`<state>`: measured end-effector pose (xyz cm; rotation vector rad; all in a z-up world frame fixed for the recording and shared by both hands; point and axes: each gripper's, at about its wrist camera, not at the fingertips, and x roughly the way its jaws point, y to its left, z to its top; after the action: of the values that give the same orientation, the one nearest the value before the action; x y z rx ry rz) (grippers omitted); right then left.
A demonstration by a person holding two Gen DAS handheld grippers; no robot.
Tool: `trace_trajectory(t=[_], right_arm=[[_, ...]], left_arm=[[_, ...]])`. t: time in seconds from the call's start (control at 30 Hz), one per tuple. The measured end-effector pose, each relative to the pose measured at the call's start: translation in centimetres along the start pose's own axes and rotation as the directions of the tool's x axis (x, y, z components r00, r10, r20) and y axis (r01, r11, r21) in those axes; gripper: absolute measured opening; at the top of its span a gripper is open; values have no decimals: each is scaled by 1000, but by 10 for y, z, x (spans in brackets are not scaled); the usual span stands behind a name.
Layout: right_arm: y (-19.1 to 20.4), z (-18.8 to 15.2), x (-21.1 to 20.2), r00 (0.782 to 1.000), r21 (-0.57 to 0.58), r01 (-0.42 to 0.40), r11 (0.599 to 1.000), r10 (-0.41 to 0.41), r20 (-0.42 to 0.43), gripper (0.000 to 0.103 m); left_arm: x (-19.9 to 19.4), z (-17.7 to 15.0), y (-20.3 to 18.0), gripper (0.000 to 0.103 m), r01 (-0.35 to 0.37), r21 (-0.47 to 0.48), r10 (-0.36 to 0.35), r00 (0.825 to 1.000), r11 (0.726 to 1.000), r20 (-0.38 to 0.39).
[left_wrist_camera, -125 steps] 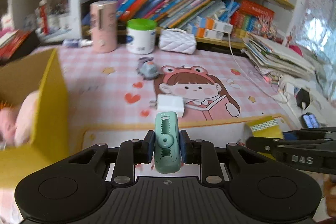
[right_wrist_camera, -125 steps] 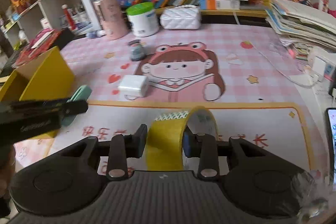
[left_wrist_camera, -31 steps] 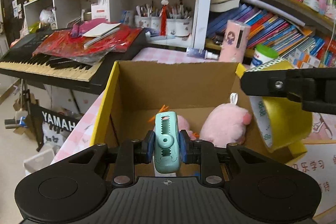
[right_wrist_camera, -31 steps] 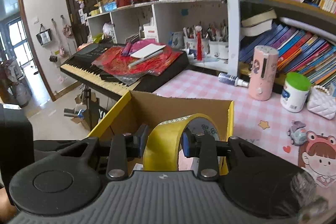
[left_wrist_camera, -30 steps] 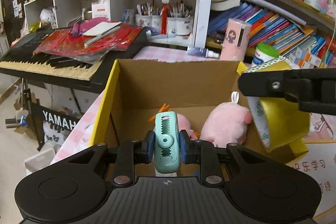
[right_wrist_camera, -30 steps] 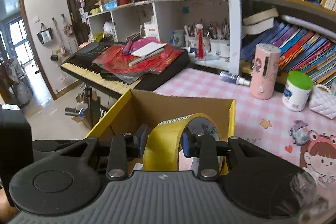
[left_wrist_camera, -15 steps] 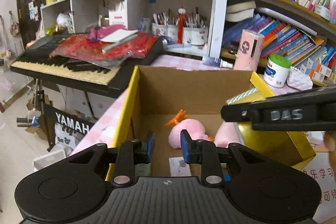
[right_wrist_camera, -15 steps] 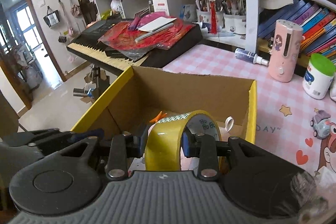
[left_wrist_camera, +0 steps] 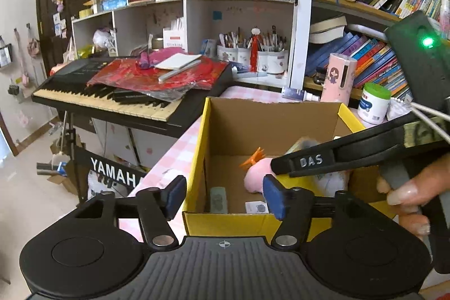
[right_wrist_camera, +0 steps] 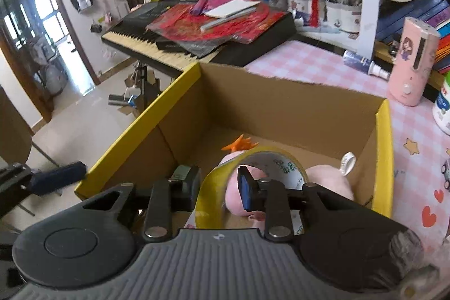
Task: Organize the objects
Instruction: 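Open both tools to drop the stapler and tape into the box, then move both tools away from the box toward the white charger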
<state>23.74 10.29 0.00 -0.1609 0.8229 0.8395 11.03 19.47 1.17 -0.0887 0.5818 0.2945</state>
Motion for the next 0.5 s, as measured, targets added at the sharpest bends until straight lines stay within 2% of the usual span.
trace_trajectory(t=[0.03,0.07,0.13,0.17,0.23,0.37,0.5], right_arm=[[1,-1,0,1000,1,3,1000,-3,-4,42],[2,-2,-1,1000,6,3,1000,-3,-6,49],[3,-4,-6,1000,25,-16,1000,16,2,52],[4,-6,-10,1000,32,-29,999,28,11,59],[6,-8,-18,1000,38,-7,999,6,26,61],[5,-16,-37,999,74,11,997,-15,51,61],[10,-28,-63,990,89,76,993,-86,114,60]], left_arm=[[-2,0,1,62,2,-2,-2,1000,1000,4],[-4,-1,2,63,2,-4,-2,1000,1000,7],[-6,-2,4,64,5,-9,-5,1000,1000,9],[-6,-3,4,64,9,-11,-8,1000,1000,9],[-8,-4,5,65,17,-9,-17,1000,1000,11],[-14,-4,5,73,34,-2,-33,999,999,29],[-24,-4,12,82,50,-34,-49,998,998,36]])
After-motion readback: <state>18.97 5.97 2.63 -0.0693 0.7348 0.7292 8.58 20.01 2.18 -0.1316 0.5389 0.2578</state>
